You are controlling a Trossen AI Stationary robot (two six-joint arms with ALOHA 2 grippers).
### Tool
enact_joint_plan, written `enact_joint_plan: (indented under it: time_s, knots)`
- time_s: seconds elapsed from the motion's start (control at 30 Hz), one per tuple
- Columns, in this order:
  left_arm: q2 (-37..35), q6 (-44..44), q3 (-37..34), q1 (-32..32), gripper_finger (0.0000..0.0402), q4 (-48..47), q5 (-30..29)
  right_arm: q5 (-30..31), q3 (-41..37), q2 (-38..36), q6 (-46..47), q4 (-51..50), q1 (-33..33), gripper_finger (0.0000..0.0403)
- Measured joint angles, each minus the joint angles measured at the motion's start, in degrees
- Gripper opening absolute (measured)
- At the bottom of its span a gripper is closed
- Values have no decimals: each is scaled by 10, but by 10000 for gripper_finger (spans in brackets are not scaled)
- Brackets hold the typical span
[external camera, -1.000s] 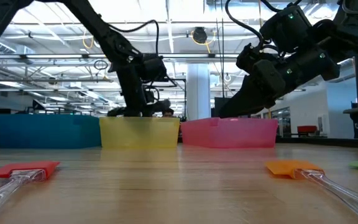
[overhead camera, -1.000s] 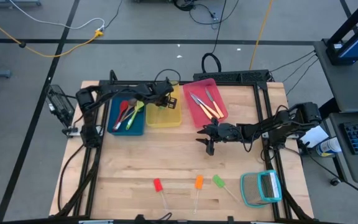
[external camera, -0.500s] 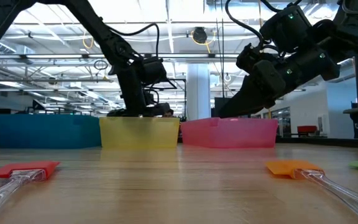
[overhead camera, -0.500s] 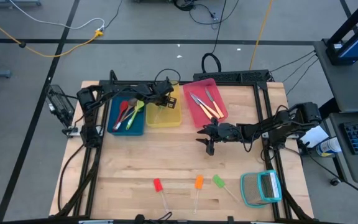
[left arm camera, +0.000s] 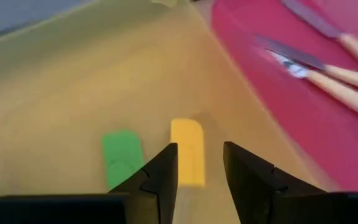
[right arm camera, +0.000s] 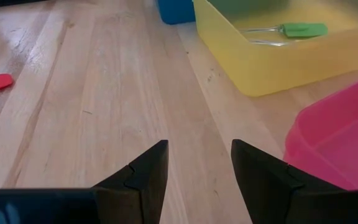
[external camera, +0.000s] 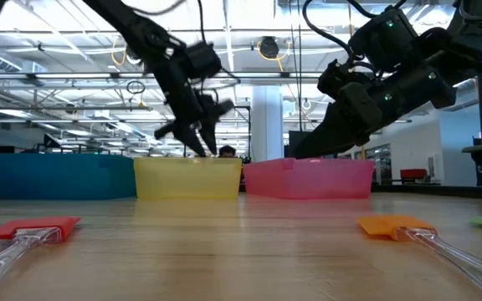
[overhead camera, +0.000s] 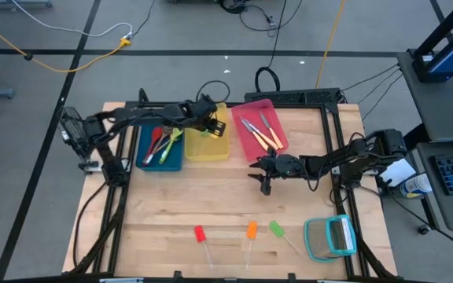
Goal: Pick & Place Kitchen Items
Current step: Put the green spatula into the yellow bin
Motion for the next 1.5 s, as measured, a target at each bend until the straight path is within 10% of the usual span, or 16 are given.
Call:
enact_joint_plan:
  time_s: [0.43, 1.13, 1.5]
  knots:
    - [-149, 18, 0, -123, 131, -130, -1, 0, 0, 0, -2, 2, 0, 171]
    - [-149, -1, 0, -379, 131, -200, -129, -3, 40, 0, 84, -8, 134, 171]
    - [-149, 64, 0, -382, 131, -201, -153, 64, 297, 0, 137, -399, 200, 171]
